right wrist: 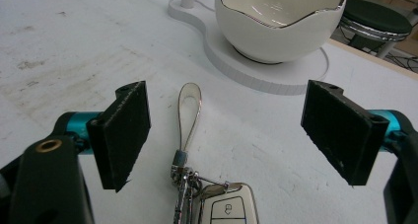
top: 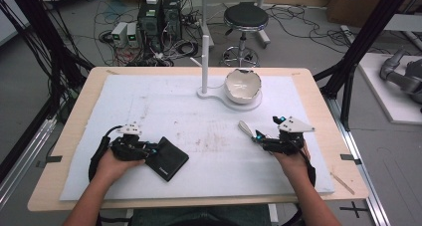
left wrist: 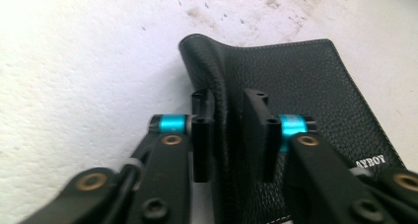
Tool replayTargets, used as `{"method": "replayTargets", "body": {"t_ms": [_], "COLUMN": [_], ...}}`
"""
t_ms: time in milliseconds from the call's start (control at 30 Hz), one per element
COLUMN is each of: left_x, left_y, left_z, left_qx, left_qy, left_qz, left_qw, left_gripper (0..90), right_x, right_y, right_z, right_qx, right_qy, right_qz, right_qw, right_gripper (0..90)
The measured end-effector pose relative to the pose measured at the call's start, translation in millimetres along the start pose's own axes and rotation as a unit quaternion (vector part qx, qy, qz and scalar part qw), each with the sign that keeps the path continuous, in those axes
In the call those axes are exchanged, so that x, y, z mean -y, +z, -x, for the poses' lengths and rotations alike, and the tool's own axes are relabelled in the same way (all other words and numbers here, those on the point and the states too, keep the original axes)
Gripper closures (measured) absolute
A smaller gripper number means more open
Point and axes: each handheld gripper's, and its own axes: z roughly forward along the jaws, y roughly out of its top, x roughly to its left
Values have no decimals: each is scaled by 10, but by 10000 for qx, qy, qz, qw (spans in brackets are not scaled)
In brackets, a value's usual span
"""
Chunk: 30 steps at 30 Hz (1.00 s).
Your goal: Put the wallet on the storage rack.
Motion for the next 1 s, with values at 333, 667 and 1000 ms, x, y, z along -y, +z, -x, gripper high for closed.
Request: {"method": "replayTargets", "body": {"t_ms": [333, 667, 1000], "left_x": [-243, -874, -1495], "left_y": [-152, 7, 318], "left_z": [115, 259, 421], "left_qx": [416, 437, 502], "left_qy": [237, 593, 996], "left_qz": [557, 1078, 1031], "left_qw": [9973, 9914, 9884], "left_gripper": [814, 817, 816], "right_x": [3, 2, 9], "right_y": [2, -2, 5], "right_z": [-3, -12, -10], "right_qx": [10, -71, -129], "right_qy": [-19, -1, 1], "right_qz": [9, 52, 35], "right_qw": [10000, 10000, 9999], "right_gripper": [191, 191, 191]}}
